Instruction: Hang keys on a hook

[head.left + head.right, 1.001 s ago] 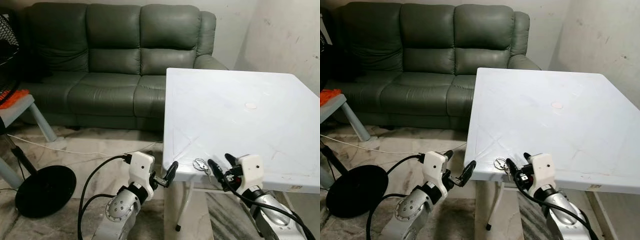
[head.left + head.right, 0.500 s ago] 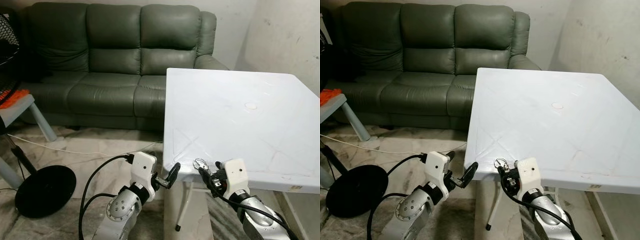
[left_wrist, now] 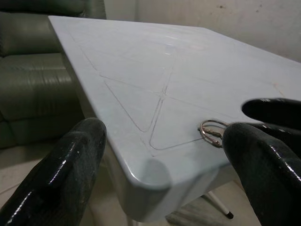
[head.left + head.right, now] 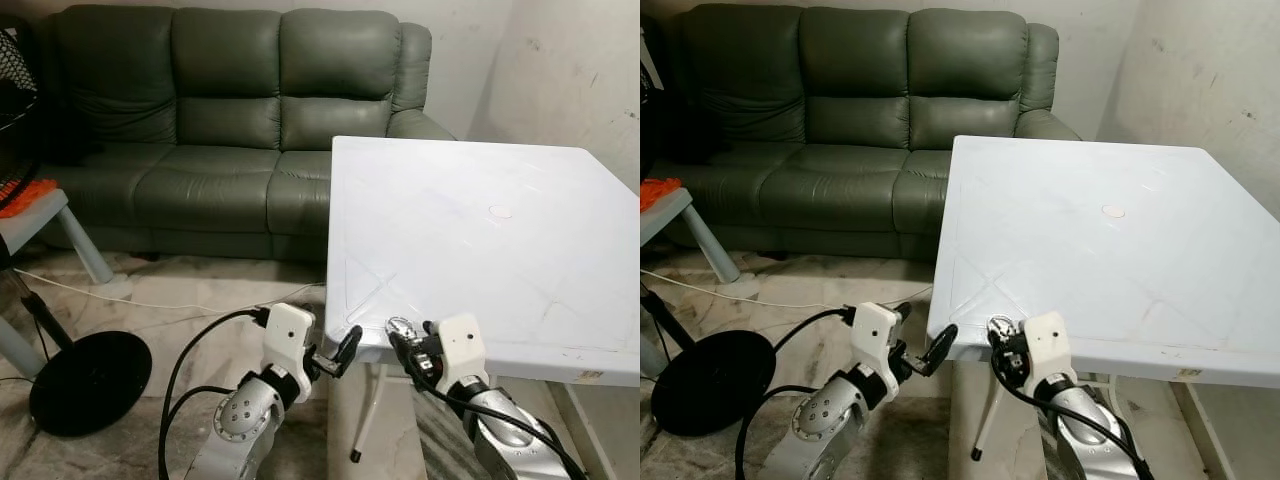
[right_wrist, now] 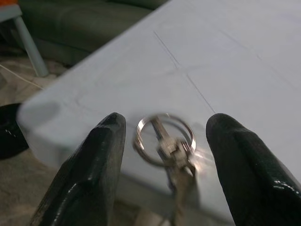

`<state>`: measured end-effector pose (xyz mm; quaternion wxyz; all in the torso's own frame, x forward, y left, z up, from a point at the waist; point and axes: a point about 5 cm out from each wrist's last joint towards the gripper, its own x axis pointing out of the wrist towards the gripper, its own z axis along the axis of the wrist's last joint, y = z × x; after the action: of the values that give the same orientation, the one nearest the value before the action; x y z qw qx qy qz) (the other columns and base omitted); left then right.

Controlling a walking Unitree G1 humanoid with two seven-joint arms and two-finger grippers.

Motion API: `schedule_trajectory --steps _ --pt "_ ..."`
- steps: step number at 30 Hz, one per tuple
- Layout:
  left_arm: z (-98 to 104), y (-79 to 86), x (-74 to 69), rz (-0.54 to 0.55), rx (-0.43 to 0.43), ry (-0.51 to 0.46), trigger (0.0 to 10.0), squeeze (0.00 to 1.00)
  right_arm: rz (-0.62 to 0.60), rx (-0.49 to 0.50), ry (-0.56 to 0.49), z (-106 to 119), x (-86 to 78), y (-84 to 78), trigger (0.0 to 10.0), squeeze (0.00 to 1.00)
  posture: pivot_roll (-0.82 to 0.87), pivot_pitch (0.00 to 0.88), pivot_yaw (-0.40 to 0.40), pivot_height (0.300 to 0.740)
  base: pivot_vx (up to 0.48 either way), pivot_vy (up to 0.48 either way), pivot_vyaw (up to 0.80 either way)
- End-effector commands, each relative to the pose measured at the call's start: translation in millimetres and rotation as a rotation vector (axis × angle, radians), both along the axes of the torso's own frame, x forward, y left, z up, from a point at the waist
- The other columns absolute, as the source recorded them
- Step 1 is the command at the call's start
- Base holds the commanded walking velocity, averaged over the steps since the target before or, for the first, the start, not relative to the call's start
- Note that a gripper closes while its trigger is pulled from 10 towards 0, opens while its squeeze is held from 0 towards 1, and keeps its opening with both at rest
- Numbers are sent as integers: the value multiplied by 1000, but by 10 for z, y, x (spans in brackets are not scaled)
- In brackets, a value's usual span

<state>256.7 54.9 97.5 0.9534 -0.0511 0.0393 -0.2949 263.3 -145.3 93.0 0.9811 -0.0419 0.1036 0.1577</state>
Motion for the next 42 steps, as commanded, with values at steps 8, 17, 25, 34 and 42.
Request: schedule_trajectory --steps 8,17,25,34,42 --pt "23 -51 -6 -11 3 4 10000 0 10 -19 4 3 71 39 10000 0 -10 0 -43 740 0 0 0" --pt "-14 -83 -30 -23 15 36 10000 0 4 -40 13 -35 118 24 10000 0 -7 0 -45 740 0 0 0" --pt "-18 -91 -41 -32 17 37 10000 0 -2 -45 40 -85 110 -34 2902 0 -11 0 -43 740 0 0 0" --pt "-18 -106 -48 -39 18 42 10000 0 0 -43 74 -141 85 -100 0 0 -12 0 -43 740 0 0 0" --pt "-15 -101 -45 -32 20 42 10000 0 2 -56 79 -163 68 -133 0 0 -12 2 -42 740 0 0 0"
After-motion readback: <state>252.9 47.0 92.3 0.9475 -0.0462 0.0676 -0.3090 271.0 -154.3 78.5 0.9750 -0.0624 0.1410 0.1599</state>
